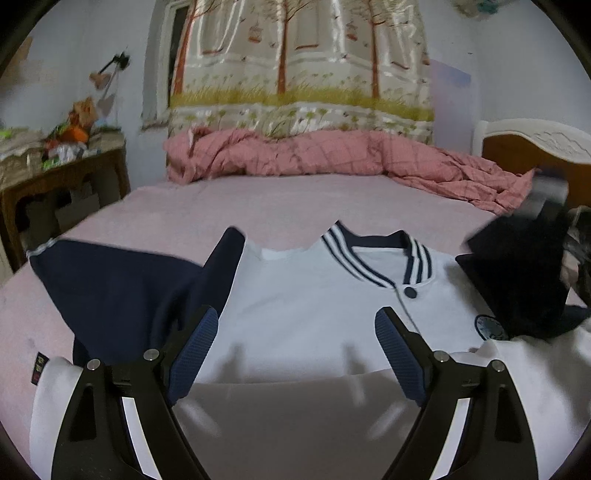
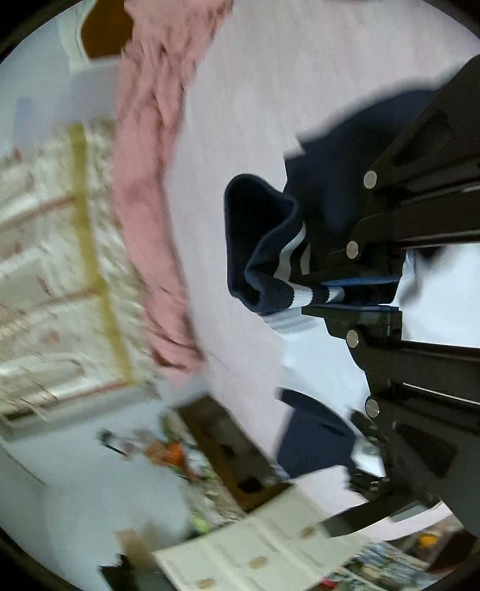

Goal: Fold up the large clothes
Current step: 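Lay the held navy sleeve across the jacket body with the right tool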

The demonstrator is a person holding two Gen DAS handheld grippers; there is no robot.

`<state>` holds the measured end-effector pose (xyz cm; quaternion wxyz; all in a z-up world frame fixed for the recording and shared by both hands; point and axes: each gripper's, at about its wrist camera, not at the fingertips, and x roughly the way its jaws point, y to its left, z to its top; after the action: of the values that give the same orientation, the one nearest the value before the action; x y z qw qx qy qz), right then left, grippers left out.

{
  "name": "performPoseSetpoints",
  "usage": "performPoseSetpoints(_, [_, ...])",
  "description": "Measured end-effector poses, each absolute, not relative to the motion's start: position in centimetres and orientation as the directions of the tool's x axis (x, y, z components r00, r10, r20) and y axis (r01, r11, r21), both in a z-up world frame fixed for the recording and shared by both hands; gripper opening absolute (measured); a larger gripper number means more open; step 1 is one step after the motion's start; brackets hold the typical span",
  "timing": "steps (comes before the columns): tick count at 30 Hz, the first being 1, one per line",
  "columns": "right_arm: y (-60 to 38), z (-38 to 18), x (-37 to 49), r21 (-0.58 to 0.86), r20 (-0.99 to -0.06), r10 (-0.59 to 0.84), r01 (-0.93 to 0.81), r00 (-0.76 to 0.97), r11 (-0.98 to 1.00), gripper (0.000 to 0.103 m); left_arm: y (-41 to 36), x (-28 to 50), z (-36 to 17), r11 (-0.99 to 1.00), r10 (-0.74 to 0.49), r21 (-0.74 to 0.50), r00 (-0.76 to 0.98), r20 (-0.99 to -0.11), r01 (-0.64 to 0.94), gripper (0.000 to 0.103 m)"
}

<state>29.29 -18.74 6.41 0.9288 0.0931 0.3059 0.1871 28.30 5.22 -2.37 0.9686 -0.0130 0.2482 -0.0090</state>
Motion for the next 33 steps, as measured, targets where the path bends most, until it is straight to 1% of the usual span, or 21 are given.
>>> performPoseSetpoints(3, [-15.5,2.6,31.1,0.328,-0.588,0.442,-0.3,0.677,0.896,0.009,5.9,28.1,-2.3,0.998,-0.027,-0.058,0.88,-0.475,0.0,0.086])
performPoseSetpoints(6, [-13.9,-0.9,32.5,0.362,-0.611,0.469,-0.303,0.638,0.882,0.009,5.7,27.8,-2.2,0.999,-0.033,-0.053,0.882,-0.47,0.009,0.086])
performPoseSetpoints(9, [-13.7,-2.2,32.4,0.343,-0.633,0.467,-0.316,0.618,0.884,0.01,5.0,27.8,-2.2,0.999,-0.045,-0.033,0.881,-0.472,0.033,0.086])
performPoseSetpoints(10, [-14.0,-2.0,32.1,0.347,-0.627,0.472,-0.321,0.62,0.881,0.012,4.8,27.8,-2.2,0.999,-0.049,-0.026,0.881,-0.47,0.042,0.086])
performPoseSetpoints(11, [-14.4,-1.8,31.9,0.347,-0.617,0.474,-0.323,0.629,0.88,0.02,4.6,27.7,-2.2,0.998,-0.055,-0.019,0.883,-0.466,0.052,0.086])
performPoseSetpoints(12, [-15.0,-1.7,31.7,0.345,-0.608,0.471,-0.322,0.64,0.882,0.036,4.5,27.7,-2.2,0.998,-0.067,-0.015,0.883,-0.465,0.068,0.086])
performPoseSetpoints(13, [-15.6,-1.4,31.2,0.339,-0.594,0.459,-0.312,0.661,0.888,0.047,4.4,27.9,-2.3,0.996,-0.081,-0.013,0.876,-0.475,0.085,0.087])
performPoseSetpoints(14, [-16.4,-1.2,30.7,0.338,-0.577,0.447,-0.298,0.683,0.893,0.062,4.2,28.2,-2.6,0.995,-0.088,-0.01,0.867,-0.49,0.095,0.087])
performPoseSetpoints(16, [-18.0,-0.3,29.9,0.36,-0.529,0.45,-0.29,0.719,0.887,0.063,3.9,28.6,-3.0,0.995,-0.08,0.008,0.851,-0.519,0.099,0.087])
performPoseSetpoints(18, [-19.4,0.5,29.6,0.381,-0.499,0.446,-0.274,0.743,0.883,0.063,3.3,28.3,-2.9,0.99,-0.114,0.016,0.851,-0.513,0.142,0.087])
performPoseSetpoints(20, [-21.2,1.2,29.3,0.388,-0.465,0.394,-0.218,0.793,0.896,0.063,2.0,27.4,-2.4,0.975,-0.168,0.044,0.856,-0.489,0.217,0.087])
performPoseSetpoints(21, [-22.4,1.5,29.0,0.371,-0.449,0.33,-0.163,0.83,0.914,0.063,1.1,26.8,-2.1,0.963,-0.197,0.068,0.854,-0.482,0.26,0.087])
performPoseSetpoints(23, [-24.3,2.2,28.5,0.359,-0.423,0.24,-0.082,0.874,0.93,0.066,-1.0,25.9,-1.5,0.943,-0.214,0.131,0.859,-0.465,0.306,0.088])
performPoseSetpoints(25, [-27.1,2.8,27.9,0.391,-0.39,0.173,-0.007,0.904,0.92,0.066,-3.7,25.6,-1.1,0.92,-0.234,0.172,0.847,-0.476,0.351,0.089])
performPoseSetpoints(27, [-29.3,3.1,27.4,0.417,-0.375,0.131,0.04,0.918,0.908,0.068,-6.5,26.1,-0.9,0.9,-0.256,0.183,0.819,-0.513,0.395,0.09])
performPoseSetpoints(30, [-31.8,3.2,27.2,0.402,-0.403,0.04,0.137,0.915,0.905,0.068,-10.4,28.3,-1.4,0.883,-0.209,0.232,0.783,-0.586,0.409,0.09])
performPoseSetpoints(33, [-32.9,2.8,27.5,0.426,-0.417,0.048,0.149,0.907,0.892,0.068,-12.7,30.8,-2.4,0.887,-0.134,0.271,0.771,-0.623,0.373,0.09])
